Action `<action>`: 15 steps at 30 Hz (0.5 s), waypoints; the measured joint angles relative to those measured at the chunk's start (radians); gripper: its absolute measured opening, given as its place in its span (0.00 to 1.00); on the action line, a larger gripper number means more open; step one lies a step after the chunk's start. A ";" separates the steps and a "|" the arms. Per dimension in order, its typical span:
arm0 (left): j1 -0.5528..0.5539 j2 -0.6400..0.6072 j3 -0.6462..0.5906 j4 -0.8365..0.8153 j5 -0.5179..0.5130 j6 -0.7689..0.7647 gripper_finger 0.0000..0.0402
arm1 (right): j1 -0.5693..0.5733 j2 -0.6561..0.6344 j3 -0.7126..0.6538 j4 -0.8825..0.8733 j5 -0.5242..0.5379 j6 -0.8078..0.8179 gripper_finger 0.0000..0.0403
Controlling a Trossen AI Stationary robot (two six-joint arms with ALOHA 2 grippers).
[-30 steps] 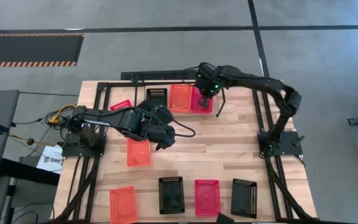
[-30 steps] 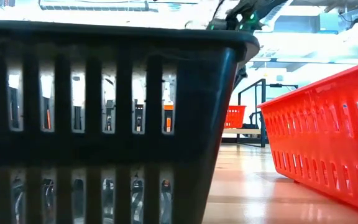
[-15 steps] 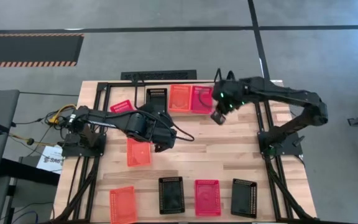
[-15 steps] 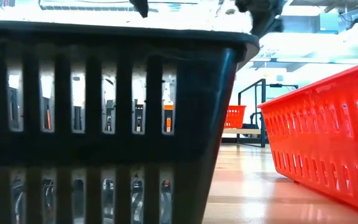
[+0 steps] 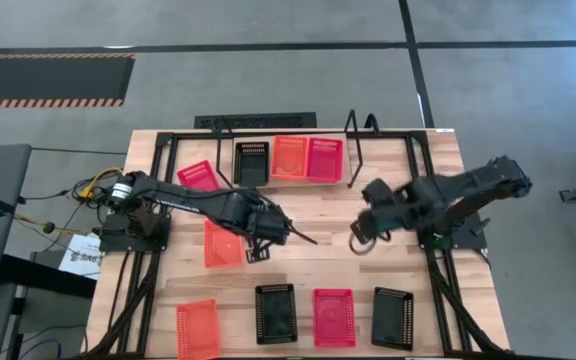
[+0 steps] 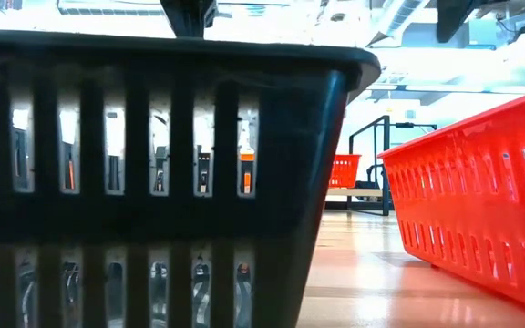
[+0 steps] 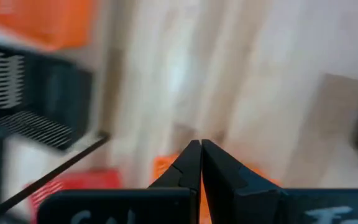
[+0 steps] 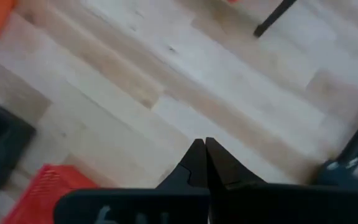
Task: Stack baskets on shelf by color
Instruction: Stack the left black bin on top of the other black bin on the shelf
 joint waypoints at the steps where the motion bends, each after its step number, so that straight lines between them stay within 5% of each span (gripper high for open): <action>1: 0.000 0.000 -0.008 0.023 0.026 0.021 0.00 | 0.032 0.000 -0.006 0.005 0.015 0.053 0.00; 9: -0.002 0.000 -0.028 0.146 0.244 0.152 0.00 | 0.193 0.000 -0.115 0.023 0.026 0.310 0.00; 15: -0.022 0.007 -0.028 0.178 0.256 0.118 0.00 | 0.239 0.000 -0.144 0.037 0.026 0.276 0.00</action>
